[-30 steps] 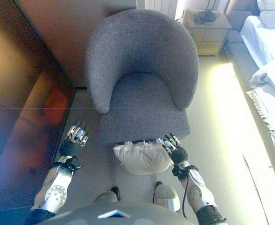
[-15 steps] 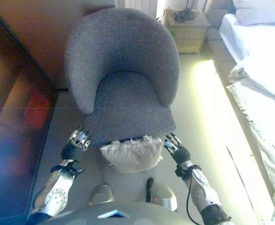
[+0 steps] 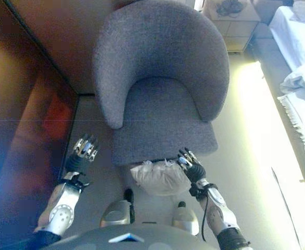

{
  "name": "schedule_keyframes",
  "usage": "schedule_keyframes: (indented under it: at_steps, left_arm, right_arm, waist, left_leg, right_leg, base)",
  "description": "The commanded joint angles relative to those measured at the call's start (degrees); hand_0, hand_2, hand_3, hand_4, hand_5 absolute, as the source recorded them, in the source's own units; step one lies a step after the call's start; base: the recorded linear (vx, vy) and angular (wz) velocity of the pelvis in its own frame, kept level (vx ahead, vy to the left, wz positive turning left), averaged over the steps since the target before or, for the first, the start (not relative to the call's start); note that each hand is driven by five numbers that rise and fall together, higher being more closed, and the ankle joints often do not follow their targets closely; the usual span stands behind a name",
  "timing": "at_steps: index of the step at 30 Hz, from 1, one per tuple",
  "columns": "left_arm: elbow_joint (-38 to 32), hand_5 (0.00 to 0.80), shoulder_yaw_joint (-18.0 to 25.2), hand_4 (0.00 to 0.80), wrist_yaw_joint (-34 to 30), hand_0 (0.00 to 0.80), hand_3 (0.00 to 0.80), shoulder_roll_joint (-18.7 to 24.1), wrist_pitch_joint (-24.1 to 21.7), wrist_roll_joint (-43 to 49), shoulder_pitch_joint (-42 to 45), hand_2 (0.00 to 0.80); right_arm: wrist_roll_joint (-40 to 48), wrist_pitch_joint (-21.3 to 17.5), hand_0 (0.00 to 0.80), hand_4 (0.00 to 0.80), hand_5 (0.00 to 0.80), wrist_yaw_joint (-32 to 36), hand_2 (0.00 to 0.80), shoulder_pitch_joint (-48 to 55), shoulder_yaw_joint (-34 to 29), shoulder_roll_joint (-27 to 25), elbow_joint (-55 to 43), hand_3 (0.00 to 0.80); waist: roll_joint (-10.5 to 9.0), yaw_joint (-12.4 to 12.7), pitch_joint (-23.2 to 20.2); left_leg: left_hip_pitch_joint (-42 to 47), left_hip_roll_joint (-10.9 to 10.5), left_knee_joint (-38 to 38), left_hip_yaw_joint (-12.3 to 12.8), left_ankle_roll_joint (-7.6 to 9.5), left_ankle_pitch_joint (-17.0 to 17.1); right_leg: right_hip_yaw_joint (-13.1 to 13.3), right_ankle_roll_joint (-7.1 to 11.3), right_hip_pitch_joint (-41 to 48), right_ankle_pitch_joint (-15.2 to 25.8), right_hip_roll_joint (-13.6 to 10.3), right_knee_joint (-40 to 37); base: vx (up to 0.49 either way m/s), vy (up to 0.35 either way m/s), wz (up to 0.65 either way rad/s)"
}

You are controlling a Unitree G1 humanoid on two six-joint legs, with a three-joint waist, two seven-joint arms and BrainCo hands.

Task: Pick up the cushion and take it to the sofa

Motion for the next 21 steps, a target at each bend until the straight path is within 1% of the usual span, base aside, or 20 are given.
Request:
schedule_keyframes:
  at_steps: [1,3,6,10,16,18,21]
  left_arm:
    - [-2.8,0.0,1.9,0.0,-1.0,0.0,0.0,2.3,-0.2,1.6,1.3,0.0]
    - [-3.1,0.0,1.9,0.0,-1.1,0.0,0.0,2.3,0.8,2.4,1.4,0.0]
    - [-3.6,0.0,2.4,0.0,-2.0,0.0,0.0,2.8,1.9,3.1,1.9,0.0]
    - [-3.1,0.0,2.5,0.0,-3.0,0.0,0.0,3.4,1.9,3.8,1.7,0.0]
    - [-3.7,0.0,2.3,0.0,-3.7,0.0,0.0,3.2,2.3,2.9,2.4,0.0]
    - [-3.7,0.0,1.8,0.0,-3.6,0.0,0.0,3.3,2.0,3.6,2.9,0.0]
    - [-4.0,0.0,1.6,0.0,-3.8,0.0,0.0,3.8,1.2,4.5,3.5,0.0]
  right_arm:
    - [0.8,-1.8,0.0,0.0,0.0,0.5,0.0,-1.0,-0.8,1.2,-1.7,0.0]
    - [1.4,-2.6,0.0,0.0,0.0,-0.6,0.0,-1.9,-0.9,2.1,-1.1,0.0]
    - [1.5,-3.0,0.0,0.0,0.0,-1.3,0.0,-1.3,-1.4,2.9,-1.7,0.0]
    - [0.7,-2.9,0.0,0.0,0.0,-1.0,0.0,0.3,-1.5,3.3,-2.1,0.0]
    - [0.7,-2.7,0.0,0.0,0.0,-0.9,0.0,0.7,-1.8,2.6,-1.3,0.0]
    - [0.5,-2.2,0.0,0.0,0.0,-0.9,0.0,0.4,-2.1,2.4,-1.0,0.0]
    - [0.4,-2.2,0.0,0.0,0.0,-0.3,0.0,0.3,-2.1,2.3,-0.7,0.0]
  waist:
    - [-1.18,1.5,-2.9]
    - [-1.64,2.1,-3.3]
    - [-2.16,2.2,-3.7]
    - [-2.43,1.7,-4.1]
    - [-3.01,1.9,-4.0]
    - [-3.32,2.2,-3.9]
    - [-3.87,2.4,-3.9]
  left_leg:
    - [-8.1,-1.9,-0.6,-1.5,2.96,2.6]
    - [-7.7,-2.7,-0.9,-1.5,3.66,2.1]
    - [-7.2,-3.6,-0.9,-0.7,4.71,1.2]
    - [-5.9,-4.5,-2.1,0.2,5.8,0.6]
    - [-5.7,-4.7,-1.7,0.0,6.19,-0.1]
    - [-6.2,-4.6,-0.7,0.4,6.21,-0.4]
    - [-6.5,-4.4,0.1,1.6,6.73,-1.1]
  right_leg:
    - [-3.1,0.74,3.6,-2.7,-0.4,7.7]
    - [-3.4,1.21,3.7,-1.4,-1.2,7.8]
    - [-3.6,1.45,2.4,1.4,-2.6,9.8]
    - [-3.3,1.51,0.4,3.8,-3.0,12.1]
    - [-3.2,1.61,-0.6,4.3,-2.4,11.4]
    - [-3.7,1.74,-0.2,4.5,-2.6,11.3]
    - [-4.2,2.17,-0.1,5.7,-3.0,13.0]
  base:
    - [0.171,0.111,-0.13]
    - [0.147,0.1,-0.04]
    - [0.095,0.092,0.0]
    - [0.061,0.058,0.03]
    - [0.024,0.014,0.01]
    - [0.041,0.044,0.01]
    - [0.055,0.054,0.07]
